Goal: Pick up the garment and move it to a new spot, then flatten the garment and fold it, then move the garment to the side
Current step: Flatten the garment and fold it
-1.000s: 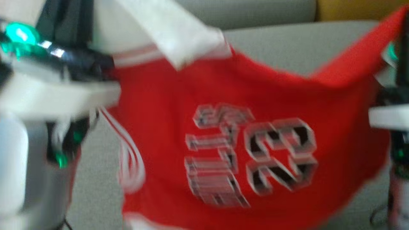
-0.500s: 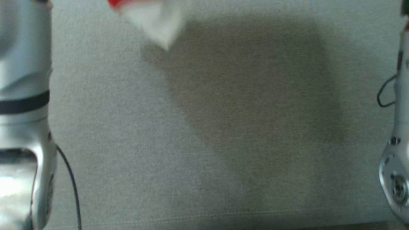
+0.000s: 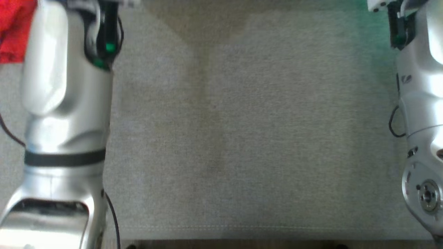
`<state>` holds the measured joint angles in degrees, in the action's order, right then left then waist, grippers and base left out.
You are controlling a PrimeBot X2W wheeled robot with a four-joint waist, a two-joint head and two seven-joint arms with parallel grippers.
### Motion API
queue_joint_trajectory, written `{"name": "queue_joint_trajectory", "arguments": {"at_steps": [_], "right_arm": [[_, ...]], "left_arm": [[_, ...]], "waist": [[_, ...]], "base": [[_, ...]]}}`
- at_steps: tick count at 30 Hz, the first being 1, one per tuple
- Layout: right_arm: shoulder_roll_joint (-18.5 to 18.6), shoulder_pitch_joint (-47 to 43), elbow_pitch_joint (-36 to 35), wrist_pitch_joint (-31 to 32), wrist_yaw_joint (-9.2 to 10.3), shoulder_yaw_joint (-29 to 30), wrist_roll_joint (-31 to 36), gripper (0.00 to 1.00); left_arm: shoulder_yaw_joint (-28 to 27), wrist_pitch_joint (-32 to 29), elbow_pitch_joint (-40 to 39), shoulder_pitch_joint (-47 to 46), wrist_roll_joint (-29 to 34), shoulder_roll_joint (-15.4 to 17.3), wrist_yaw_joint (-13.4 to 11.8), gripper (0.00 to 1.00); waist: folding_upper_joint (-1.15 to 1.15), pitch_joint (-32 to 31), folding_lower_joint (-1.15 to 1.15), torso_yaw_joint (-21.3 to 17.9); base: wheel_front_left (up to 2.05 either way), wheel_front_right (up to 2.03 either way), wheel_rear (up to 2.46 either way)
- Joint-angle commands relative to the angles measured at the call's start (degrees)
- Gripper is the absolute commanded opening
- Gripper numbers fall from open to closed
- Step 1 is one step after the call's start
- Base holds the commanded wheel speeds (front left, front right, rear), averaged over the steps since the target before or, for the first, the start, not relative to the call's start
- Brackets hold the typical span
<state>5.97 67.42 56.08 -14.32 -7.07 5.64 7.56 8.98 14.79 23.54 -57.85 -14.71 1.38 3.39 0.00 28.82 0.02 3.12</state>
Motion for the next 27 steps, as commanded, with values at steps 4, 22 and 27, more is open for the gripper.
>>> {"name": "queue_joint_trajectory", "arguments": {"at_steps": [4,22,27], "right_arm": [[-1.58,-3.02,-3.82,-0.65,-0.42,0.07,-1.55,0.0],[-1.48,-27.14,-26.18,-0.67,-0.42,-0.14,-15.55,0.0],[-1.32,-36.29,-33.01,-0.67,-0.42,0.55,-17.75,0.0]], "left_arm": [[-3.38,0.2,-4.03,4.71,-3.33,1.56,2.68,0.0],[-3.85,0.2,-16.86,30.64,-10.71,1.51,4.08,0.0],[-1.72,0.2,-20.79,39.09,-8.89,1.5,4.09,0.0]], "waist": [[0.0,2.47,-0.02,1.32],[0.0,-5.38,-0.02,0.77],[0.0,-9.42,-0.02,0.67]], "base": [[0.0,0.0,0.0],[0.0,0.0,0.0],[0.0,0.0,0.0]]}}
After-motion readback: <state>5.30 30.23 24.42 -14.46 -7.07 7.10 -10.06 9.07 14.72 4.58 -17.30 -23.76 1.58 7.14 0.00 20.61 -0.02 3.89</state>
